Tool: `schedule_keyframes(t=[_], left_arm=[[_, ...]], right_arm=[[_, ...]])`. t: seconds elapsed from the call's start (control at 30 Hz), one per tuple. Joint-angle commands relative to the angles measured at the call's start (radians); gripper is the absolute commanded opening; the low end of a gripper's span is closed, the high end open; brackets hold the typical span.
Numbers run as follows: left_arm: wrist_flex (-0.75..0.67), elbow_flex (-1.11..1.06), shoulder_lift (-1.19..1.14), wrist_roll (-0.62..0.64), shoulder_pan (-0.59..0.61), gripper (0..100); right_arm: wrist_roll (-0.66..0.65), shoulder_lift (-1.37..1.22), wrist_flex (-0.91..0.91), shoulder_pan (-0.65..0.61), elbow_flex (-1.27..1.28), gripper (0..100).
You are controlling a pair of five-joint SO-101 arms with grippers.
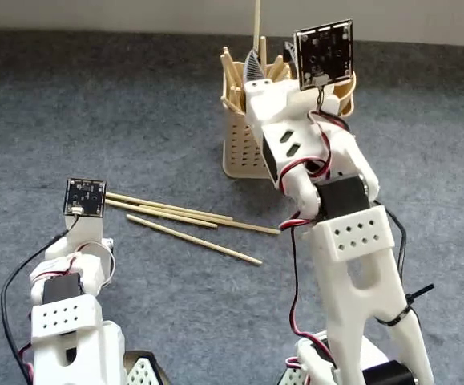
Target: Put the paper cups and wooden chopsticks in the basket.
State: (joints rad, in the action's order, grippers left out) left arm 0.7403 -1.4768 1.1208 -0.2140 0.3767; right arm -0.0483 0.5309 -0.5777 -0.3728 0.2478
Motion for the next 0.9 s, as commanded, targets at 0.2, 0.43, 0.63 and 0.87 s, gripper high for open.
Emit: schedule_keyframes(t=[0.2, 0.43, 0.63, 0.87], left_arm=[[-0.02, 0.004, 0.016, -0.006, 0.008, 1], [-0.02, 0.007, 0.016, -0.006, 0.01, 1], [-0.02, 0.008, 0.016, -0.006, 0.012, 1], [-0.06, 0.013, 0.016, -0.003, 0.11, 1]], right_arm=[[-0.16, 0.041, -0.446, -0.226, -0.148, 17.0], [-0.184, -0.001, -0.51, -0.34, -0.015, 17.0], [-0.184, -0.111, -0.509, -0.397, 0.082, 17.0], [-0.184, -0.297, -0.441, -0.443, 0.127, 17.0]])
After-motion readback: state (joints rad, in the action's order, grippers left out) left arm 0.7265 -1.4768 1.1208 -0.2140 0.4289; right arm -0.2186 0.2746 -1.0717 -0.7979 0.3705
